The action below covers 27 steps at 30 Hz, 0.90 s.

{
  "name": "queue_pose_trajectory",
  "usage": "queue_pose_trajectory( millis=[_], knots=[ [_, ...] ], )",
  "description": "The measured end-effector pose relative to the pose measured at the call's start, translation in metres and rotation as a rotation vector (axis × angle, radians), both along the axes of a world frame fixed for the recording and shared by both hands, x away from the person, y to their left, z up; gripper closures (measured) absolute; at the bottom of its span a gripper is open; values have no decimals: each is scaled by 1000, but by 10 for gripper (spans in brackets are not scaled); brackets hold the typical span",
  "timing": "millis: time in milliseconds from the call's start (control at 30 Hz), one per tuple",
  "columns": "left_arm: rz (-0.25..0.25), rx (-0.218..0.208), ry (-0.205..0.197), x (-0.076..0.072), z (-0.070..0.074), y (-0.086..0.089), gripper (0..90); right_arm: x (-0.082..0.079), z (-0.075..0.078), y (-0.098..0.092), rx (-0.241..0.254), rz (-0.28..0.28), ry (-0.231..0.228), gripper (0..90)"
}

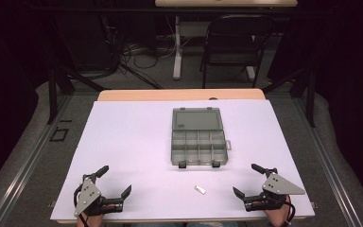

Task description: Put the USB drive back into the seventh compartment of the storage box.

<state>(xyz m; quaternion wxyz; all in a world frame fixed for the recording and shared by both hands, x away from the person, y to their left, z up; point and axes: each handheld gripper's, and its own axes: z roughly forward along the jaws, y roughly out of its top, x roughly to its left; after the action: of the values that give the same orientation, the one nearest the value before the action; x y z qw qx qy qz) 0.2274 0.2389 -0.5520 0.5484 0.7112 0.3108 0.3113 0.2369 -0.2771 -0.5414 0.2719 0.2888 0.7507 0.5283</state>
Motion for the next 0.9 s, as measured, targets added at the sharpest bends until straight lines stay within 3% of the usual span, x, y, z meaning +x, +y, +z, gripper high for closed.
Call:
queue_pose_trajectory(
  millis=[433,900],
  knots=[
    [5,3,-4,-1,1,0,2,0,3,7,-14,7,15,0],
    [14,-2,3,-1,1,1,3,8,6,35,-57,50,73,0]
  ],
)
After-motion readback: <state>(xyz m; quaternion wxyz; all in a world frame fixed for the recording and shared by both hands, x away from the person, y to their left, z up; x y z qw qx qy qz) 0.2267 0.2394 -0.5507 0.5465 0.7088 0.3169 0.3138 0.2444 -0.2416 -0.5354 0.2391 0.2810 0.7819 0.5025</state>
